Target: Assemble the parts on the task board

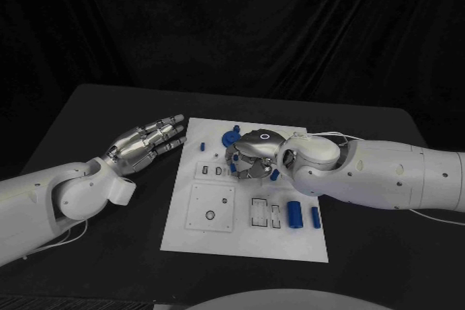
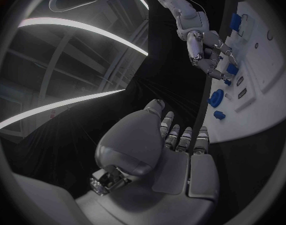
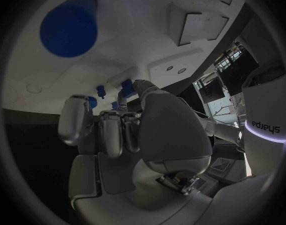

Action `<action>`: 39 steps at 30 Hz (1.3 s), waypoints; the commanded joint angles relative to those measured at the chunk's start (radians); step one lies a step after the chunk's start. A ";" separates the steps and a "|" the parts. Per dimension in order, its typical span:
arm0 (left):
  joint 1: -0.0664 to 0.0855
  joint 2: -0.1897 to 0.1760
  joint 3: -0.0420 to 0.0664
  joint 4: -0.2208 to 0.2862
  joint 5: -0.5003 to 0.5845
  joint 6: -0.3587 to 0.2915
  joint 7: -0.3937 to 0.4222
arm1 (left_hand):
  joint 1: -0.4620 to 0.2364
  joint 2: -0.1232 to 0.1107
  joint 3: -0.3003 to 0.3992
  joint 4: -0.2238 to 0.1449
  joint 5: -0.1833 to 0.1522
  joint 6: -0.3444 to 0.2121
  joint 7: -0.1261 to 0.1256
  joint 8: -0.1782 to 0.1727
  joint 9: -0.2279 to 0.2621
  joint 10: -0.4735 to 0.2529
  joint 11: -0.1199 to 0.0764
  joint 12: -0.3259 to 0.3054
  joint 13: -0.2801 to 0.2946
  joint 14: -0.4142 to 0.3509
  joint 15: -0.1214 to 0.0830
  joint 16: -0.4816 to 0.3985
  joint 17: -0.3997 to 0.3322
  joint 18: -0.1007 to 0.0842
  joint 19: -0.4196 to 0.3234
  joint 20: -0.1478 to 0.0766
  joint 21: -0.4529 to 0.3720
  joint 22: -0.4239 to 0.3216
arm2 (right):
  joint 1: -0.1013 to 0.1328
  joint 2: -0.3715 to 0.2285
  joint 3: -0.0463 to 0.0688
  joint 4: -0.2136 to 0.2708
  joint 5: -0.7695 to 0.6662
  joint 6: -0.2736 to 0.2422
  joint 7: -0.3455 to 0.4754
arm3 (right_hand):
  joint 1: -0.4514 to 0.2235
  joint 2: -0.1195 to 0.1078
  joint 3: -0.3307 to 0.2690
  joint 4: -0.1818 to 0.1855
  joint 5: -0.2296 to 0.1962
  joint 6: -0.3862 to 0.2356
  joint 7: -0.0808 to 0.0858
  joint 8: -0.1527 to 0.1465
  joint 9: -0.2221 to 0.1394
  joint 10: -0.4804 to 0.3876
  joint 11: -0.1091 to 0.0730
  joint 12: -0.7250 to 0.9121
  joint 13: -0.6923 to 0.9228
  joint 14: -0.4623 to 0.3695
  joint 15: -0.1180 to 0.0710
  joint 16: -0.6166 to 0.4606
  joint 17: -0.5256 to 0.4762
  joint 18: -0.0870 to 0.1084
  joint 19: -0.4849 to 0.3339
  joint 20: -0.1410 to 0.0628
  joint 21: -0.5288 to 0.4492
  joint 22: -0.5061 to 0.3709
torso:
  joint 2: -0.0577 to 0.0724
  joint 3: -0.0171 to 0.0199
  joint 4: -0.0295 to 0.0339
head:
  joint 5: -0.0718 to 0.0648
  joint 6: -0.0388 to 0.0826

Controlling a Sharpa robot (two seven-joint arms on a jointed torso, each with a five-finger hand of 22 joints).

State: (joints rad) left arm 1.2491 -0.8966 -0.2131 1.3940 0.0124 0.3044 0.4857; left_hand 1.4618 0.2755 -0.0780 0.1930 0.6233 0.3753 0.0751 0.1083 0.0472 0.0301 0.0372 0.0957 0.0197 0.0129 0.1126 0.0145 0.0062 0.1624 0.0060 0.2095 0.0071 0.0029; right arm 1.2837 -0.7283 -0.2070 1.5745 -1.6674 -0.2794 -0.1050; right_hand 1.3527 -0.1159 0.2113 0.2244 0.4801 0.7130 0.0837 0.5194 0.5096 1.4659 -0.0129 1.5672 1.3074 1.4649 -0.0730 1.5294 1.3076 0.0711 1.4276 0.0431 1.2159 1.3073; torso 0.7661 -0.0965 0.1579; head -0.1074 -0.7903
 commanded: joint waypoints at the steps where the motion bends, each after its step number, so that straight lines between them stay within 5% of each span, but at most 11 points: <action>1: -0.001 0.002 0.001 0.001 -0.001 0.016 0.014 | -0.001 -0.003 0.005 0.002 0.005 -0.004 -0.002 0.005 0.000 -0.002 0.006 -0.002 0.000 -0.003 -0.001 -0.004 -0.001 0.010 -0.001 0.004 -0.003 0.000 | -0.004 0.001 -0.001 -0.001 -0.008 0.019 -0.017 | -0.001 0.000 0.001 -0.008 -0.010 -0.009 0.002 -0.014 -0.009 0.105 0.007 0.004 0.263 0.091 0.007 -0.005 0.224 0.005 -0.008 0.002 -0.006 0.160 | 0.000 -0.0002 -0.0002 | 0.000 -0.001; 5: -0.001 0.002 0.001 0.000 -0.001 0.016 0.014 | -0.001 -0.003 0.005 0.002 0.005 -0.004 -0.002 0.005 0.000 -0.002 0.006 -0.002 0.000 -0.003 -0.001 -0.004 -0.001 0.010 -0.001 0.004 -0.003 0.000 | -0.005 0.001 -0.001 -0.002 -0.008 0.022 -0.017 | -0.007 -0.002 0.000 -0.012 -0.026 -0.017 0.004 -0.041 -0.025 0.105 0.009 0.004 0.263 0.090 0.009 -0.007 0.222 0.006 -0.009 0.004 -0.012 0.160 | 0.000 -0.0003 0.0002 | 0.000 -0.003; 23: -0.001 0.005 0.001 -0.005 -0.001 0.018 0.013 | -0.002 -0.003 0.007 0.001 0.005 -0.006 -0.002 0.004 0.000 -0.002 0.007 -0.003 0.000 -0.003 0.000 -0.005 -0.001 0.010 -0.001 0.004 -0.003 0.000 | -0.005 0.001 -0.001 -0.004 -0.008 0.032 -0.015 | -0.037 -0.003 -0.049 -0.039 -0.225 -0.096 0.006 -0.229 -0.141 0.105 0.012 0.004 0.263 0.087 0.013 -0.016 0.214 0.008 -0.009 0.008 -0.038 0.158 | 0.000 -0.0003 -0.0001 | -0.001 -0.006; 27: -0.002 0.004 0.001 -0.005 -0.001 0.019 0.014 | -0.002 -0.003 0.007 0.001 0.005 -0.006 -0.002 0.004 0.000 -0.002 0.007 -0.003 0.000 -0.003 0.000 -0.005 -0.001 0.010 -0.001 0.004 -0.003 0.000 | -0.005 -0.002 -0.001 -0.004 -0.008 0.019 -0.010 | -0.057 -0.009 -0.081 -0.020 -0.307 -0.117 0.003 -0.270 -0.178 0.105 0.010 0.004 0.263 0.085 0.011 -0.021 0.209 0.009 -0.010 0.007 -0.046 0.157 | 0.000 -0.0003 -0.0001 | -0.001 -0.006; 31: -0.002 -0.001 0.001 -0.001 -0.001 0.015 0.017 | -0.003 -0.003 0.009 0.001 0.005 -0.006 -0.001 0.005 0.000 -0.003 0.007 -0.004 0.000 -0.004 -0.001 -0.005 -0.001 0.010 -0.001 0.004 -0.003 0.000 | -0.005 -0.013 0.000 0.006 -0.008 -0.038 0.007 | -0.069 -0.021 -0.099 0.008 -0.338 -0.117 0.003 -0.283 -0.195 0.105 0.010 0.004 0.263 0.086 0.011 -0.018 0.211 0.009 -0.008 0.006 -0.046 0.157 | 0.000 -0.0003 -0.0001 | 0.005 -0.005; 34: -0.001 -0.009 0.001 0.005 -0.001 0.002 0.024 | -0.002 -0.005 0.011 -0.002 0.006 -0.004 -0.001 0.006 0.000 -0.002 0.008 -0.002 0.000 -0.004 0.000 -0.005 -0.001 0.010 -0.001 0.004 -0.003 0.000 | 0.004 -0.031 0.000 0.028 -0.008 -0.105 0.032 | -0.078 -0.050 -0.120 0.066 -0.382 -0.111 0.003 -0.292 -0.212 0.105 0.009 0.004 0.263 0.093 0.009 -0.001 0.226 0.003 0.007 0.004 -0.018 0.165 | 0.000 -0.0003 -0.0001 | 0.006 -0.004; 39: 0.000 -0.033 0.001 0.030 0.000 -0.044 0.053 | -0.003 -0.020 0.016 -0.014 0.005 -0.028 -0.004 -0.001 -0.003 0.000 0.011 0.002 0.001 -0.001 0.003 -0.003 0.000 0.011 0.002 0.008 -0.001 0.002 | 0.058 -0.082 0.000 0.083 -0.008 -0.251 0.093 | -0.130 -0.069 -0.141 0.072 -0.423 -0.105 -0.001 -0.296 -0.223 0.105 0.006 0.004 0.263 0.097 0.006 0.012 0.237 -0.001 0.019 0.002 0.008 0.172 | 0.000 0.0000 0.0000 | 0.012 0.006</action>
State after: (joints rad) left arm 1.2488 -0.9268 -0.2129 1.4157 0.0124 0.2954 0.4953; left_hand 1.4600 0.2633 -0.0613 0.1818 0.6233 0.3551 0.0715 0.1083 0.0461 0.0276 0.0422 0.0957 0.0197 0.0129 0.1126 0.0145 0.0062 0.1623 0.0064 0.2099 0.0071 0.0035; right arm 1.3295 -0.8016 -0.2097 1.6440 -1.6693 -0.3808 -0.0691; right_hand 1.2351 -0.1884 0.0735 0.2967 0.0601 0.6031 0.0860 0.2301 0.2869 1.4660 -0.0058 1.5672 1.3081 1.4650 -0.0661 1.5372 1.3074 0.0703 1.4404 0.0449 1.2226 1.3078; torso 0.7662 -0.0967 0.1577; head -0.0981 -0.7882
